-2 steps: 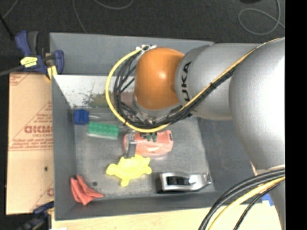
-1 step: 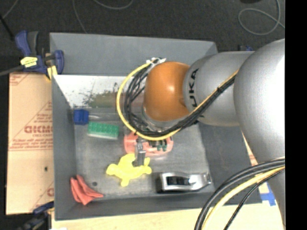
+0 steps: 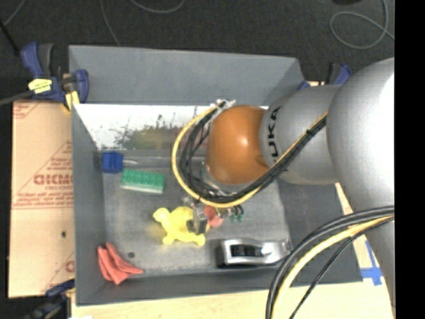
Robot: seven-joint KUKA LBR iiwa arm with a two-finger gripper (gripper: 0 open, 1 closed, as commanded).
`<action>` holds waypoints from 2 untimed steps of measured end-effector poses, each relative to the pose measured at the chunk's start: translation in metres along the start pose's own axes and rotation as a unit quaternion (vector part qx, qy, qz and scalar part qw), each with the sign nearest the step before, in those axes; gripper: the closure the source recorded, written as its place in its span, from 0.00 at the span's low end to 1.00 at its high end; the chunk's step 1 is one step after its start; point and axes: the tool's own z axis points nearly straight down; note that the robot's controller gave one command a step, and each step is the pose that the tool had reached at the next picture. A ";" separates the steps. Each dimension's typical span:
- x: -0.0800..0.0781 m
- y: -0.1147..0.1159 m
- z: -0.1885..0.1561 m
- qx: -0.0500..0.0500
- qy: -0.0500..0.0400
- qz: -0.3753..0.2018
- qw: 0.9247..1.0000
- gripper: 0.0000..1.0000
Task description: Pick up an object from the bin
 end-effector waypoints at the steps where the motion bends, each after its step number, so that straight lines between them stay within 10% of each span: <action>1: 0.000 0.000 0.000 0.000 0.000 0.000 1.000 1.00; 2: 0.006 -0.013 -0.103 0.000 -0.001 -0.007 1.000 1.00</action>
Offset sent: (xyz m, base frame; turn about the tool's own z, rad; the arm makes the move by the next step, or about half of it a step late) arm -0.0038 -0.0137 0.1025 -0.0176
